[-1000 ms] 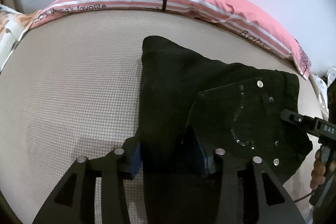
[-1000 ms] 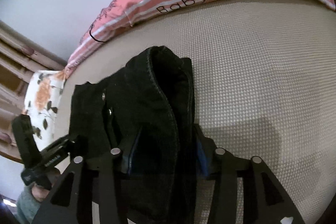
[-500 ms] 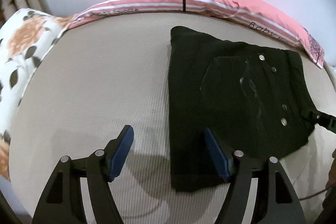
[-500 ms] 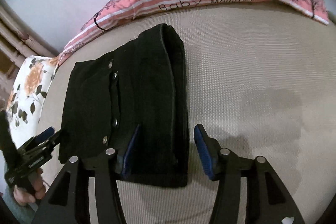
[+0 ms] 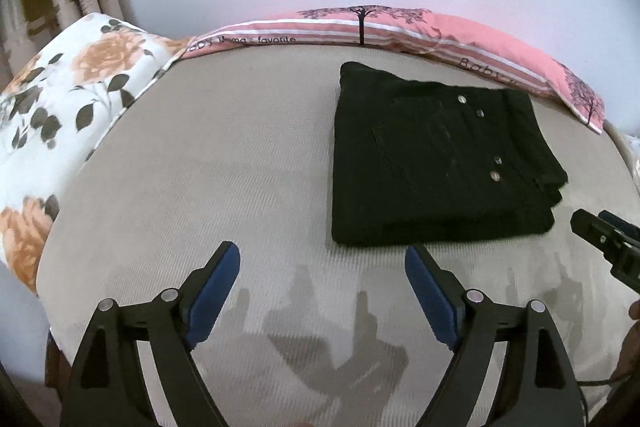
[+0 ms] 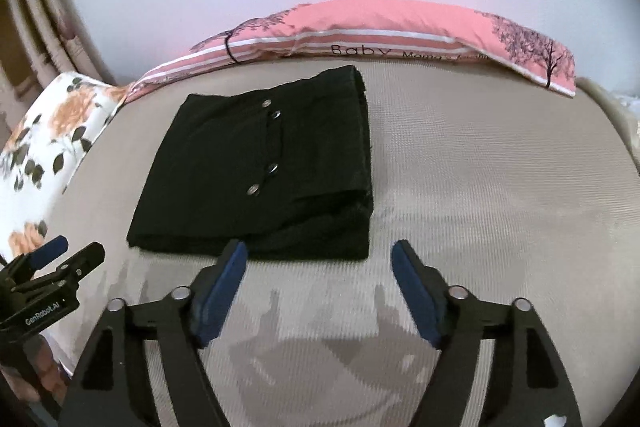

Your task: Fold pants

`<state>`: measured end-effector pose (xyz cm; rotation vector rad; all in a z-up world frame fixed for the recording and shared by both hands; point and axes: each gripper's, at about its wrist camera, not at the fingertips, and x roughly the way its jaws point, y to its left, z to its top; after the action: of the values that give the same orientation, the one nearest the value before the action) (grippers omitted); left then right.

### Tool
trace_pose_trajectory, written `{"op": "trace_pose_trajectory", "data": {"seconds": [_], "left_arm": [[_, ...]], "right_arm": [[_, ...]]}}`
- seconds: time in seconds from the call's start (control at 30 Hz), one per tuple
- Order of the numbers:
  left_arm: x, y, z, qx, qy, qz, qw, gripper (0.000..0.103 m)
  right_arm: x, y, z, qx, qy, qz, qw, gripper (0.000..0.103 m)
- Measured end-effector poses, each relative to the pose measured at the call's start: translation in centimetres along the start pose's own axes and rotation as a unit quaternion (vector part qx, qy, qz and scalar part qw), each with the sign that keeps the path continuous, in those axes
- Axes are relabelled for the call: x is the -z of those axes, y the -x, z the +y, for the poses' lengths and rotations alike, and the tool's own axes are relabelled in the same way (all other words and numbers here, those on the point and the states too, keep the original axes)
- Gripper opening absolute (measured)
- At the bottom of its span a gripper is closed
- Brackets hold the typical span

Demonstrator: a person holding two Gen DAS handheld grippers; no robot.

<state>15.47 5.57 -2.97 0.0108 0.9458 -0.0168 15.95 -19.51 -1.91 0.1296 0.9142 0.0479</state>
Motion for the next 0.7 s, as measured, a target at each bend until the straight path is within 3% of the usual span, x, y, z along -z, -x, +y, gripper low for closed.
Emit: {"op": "trace_pose_trajectory", "data": {"seconds": [0.33, 0.7], "left_arm": [[3.1, 2.9, -0.6, -0.018, 0.004, -0.019, 0.9996, 0.085], [4.8, 4.4, -1.2, -0.022, 0.001, -0.020, 0.9996, 0.085]], "right_arm": [[2.6, 3.2, 2.8, 0.002, 0.032, -0.030, 0.999, 0.087], [4.0, 4.3, 4.0, 0.019, 0.053, -0.033, 0.998, 0.088]]}}
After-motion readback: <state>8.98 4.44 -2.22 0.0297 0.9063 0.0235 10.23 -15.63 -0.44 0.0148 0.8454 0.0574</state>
